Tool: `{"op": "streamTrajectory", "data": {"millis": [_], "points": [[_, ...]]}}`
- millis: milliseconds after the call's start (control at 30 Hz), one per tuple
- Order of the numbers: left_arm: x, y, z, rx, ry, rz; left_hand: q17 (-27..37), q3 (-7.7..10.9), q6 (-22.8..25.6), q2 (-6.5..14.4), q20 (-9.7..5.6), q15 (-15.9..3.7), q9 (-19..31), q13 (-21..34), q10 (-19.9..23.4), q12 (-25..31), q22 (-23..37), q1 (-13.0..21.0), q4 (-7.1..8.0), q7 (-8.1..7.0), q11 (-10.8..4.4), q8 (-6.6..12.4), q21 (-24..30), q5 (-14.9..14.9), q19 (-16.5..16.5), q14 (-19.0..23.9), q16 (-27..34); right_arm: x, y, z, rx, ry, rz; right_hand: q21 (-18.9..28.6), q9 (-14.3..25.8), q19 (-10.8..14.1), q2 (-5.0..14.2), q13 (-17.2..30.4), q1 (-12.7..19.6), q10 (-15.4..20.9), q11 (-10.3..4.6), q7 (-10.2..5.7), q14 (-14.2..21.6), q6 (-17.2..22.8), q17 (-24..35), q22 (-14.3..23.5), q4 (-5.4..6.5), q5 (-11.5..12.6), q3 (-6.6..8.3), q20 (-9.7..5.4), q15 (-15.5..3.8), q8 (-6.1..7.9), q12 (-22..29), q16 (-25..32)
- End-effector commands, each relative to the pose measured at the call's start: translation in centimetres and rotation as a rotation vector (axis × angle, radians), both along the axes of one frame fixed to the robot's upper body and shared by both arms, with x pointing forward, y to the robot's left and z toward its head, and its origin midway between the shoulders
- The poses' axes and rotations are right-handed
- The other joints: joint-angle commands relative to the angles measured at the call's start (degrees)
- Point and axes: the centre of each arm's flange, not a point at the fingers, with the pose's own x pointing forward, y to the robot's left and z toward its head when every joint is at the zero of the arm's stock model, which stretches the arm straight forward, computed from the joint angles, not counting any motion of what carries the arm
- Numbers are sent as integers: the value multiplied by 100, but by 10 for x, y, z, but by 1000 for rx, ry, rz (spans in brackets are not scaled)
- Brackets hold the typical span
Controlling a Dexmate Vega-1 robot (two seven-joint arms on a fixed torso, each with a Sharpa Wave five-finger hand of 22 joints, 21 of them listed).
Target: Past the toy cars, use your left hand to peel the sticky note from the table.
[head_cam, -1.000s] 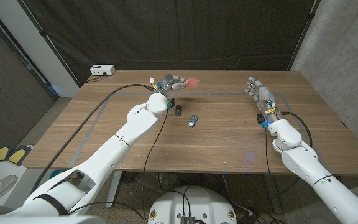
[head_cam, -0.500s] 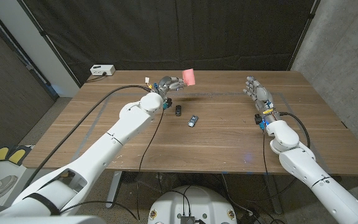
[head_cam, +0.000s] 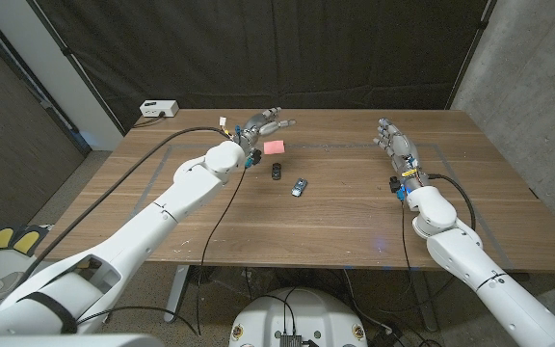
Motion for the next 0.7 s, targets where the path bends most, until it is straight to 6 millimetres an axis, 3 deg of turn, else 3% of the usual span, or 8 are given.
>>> {"op": "streamTrajectory", "data": {"millis": [33,167,400,500,700], "points": [[-2,13,2,-33,-97,-92,10,-68,-160,-25,-2,-2,11,-27,-105,24,22,-113,20,-5,13,2,-38,44,-61,-66,32,-5,-3,4,20,1,-68,0,19,84,-57,18,-6,96,-3,-29,86,77,8,19,-13,-19,-34,2,6,5,19,3],[1,23,-2,-108,-96,-113,25,-172,-269,-43,-12,19,9,-73,-206,43,26,-382,143,-16,18,21,-79,38,-111,-79,60,-5,-3,1,40,4,-69,10,19,140,-65,17,-5,127,-12,-32,132,109,4,19,-19,-16,-38,5,-10,14,26,14],[9,37,-3,-167,-113,-197,49,-335,-503,36,57,70,3,-162,-494,74,43,-937,409,-114,64,62,-288,18,-526,-350,53,2,-5,0,86,1,-68,24,20,234,-107,17,-44,215,4,-33,221,183,4,19,-12,-17,-65,15,-21,35,50,36],[11,38,-3,-197,-115,-233,59,-385,-553,130,101,173,0,-190,-575,88,56,-1194,548,-176,80,66,-354,2,-651,-464,58,5,-5,4,94,4,-78,35,20,303,-115,17,-62,279,8,-22,294,235,1,19,-6,-12,-67,15,-19,46,67,52],[18,39,-7,-233,-97,-289,62,-452,-650,199,157,257,-6,-218,-724,81,73,-1465,684,-299,26,54,-463,-2,-885,-617,49,14,-3,10,105,12,-62,31,20,332,-134,17,-75,315,-2,-13,342,277,-3,18,-8,-9,-73,9,-34,54,72,58]]}}
